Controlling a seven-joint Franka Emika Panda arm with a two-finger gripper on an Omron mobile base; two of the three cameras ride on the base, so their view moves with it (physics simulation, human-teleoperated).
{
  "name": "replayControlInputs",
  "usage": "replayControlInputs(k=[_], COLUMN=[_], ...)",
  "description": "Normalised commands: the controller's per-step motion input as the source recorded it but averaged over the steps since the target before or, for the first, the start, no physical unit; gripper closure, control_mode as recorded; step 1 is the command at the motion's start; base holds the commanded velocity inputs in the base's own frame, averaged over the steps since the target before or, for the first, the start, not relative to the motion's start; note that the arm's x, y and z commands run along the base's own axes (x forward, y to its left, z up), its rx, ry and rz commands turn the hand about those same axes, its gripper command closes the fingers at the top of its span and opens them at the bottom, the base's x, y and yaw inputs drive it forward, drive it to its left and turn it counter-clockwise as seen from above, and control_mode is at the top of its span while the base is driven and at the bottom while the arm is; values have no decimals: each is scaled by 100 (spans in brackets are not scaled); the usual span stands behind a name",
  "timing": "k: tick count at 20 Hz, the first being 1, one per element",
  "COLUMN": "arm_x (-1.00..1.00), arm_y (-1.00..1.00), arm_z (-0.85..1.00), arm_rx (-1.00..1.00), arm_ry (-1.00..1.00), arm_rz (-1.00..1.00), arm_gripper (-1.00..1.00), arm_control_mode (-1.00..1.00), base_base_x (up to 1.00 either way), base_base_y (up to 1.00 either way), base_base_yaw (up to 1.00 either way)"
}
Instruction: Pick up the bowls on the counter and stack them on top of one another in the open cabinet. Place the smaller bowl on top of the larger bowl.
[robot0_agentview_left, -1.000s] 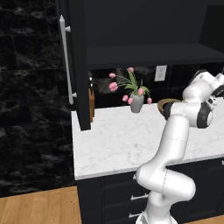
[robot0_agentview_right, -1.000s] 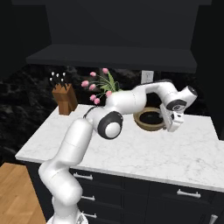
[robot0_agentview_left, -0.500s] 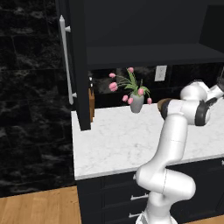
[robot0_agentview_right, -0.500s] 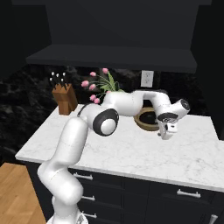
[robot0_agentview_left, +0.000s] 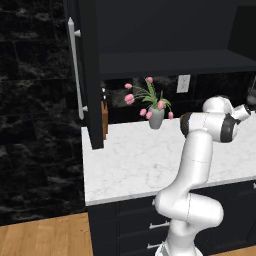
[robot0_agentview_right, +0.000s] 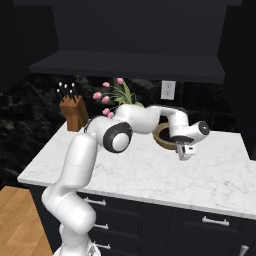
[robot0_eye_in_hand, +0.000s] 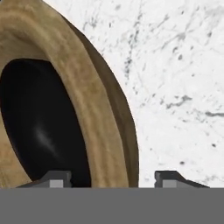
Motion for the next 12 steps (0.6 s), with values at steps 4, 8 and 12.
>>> replayControlInputs(k=[4, 8, 12], arm_x=[-1, -51, -96], arm_y=[1, 0, 10], arm_z=[-2, 51, 97], arm_rx=[0, 2, 0], arm_ry=[-14, -21, -21], arm_rz=[0, 0, 2], arm_gripper=[100, 100, 100], arm_control_mode=[-100, -100, -100], base_base_x=[0, 0, 0], base_base_y=[0, 0, 0], base_base_yaw=[0, 0, 0])
